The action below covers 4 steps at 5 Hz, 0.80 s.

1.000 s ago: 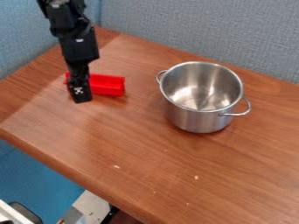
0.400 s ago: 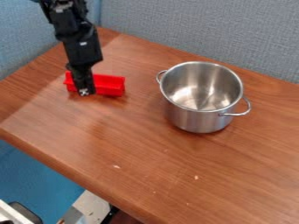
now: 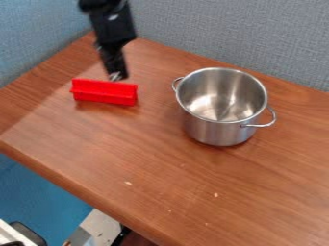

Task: Put the red object in the metal pot

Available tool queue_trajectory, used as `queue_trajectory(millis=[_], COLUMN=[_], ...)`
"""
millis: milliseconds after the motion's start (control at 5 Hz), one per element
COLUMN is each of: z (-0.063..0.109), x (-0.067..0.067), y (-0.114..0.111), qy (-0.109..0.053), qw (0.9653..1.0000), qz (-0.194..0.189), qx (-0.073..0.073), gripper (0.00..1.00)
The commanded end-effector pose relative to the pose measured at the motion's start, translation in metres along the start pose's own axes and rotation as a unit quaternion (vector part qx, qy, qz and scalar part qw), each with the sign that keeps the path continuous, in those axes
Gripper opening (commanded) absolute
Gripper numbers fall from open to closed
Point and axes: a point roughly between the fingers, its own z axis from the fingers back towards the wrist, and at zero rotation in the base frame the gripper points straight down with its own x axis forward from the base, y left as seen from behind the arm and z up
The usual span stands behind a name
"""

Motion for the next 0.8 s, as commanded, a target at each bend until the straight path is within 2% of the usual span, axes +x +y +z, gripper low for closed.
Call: queue_trajectory(millis=[0,200,400,600], z=[0.026,0.02,0.019,0.008], x=[0.037,0.014,-0.011,-0.035], y=[-0.004,0.0,0.012,0.022], qy=[-0.035,-0.031,-0.026,-0.012], qw=[0.9985,0.9991,0.9995,0.9999], qz=[-0.031,-0.017,-0.002,0.003], qx=[0.028,0.021,0.019,0.001], gripper=[0.0,1.0,1.0,1.0])
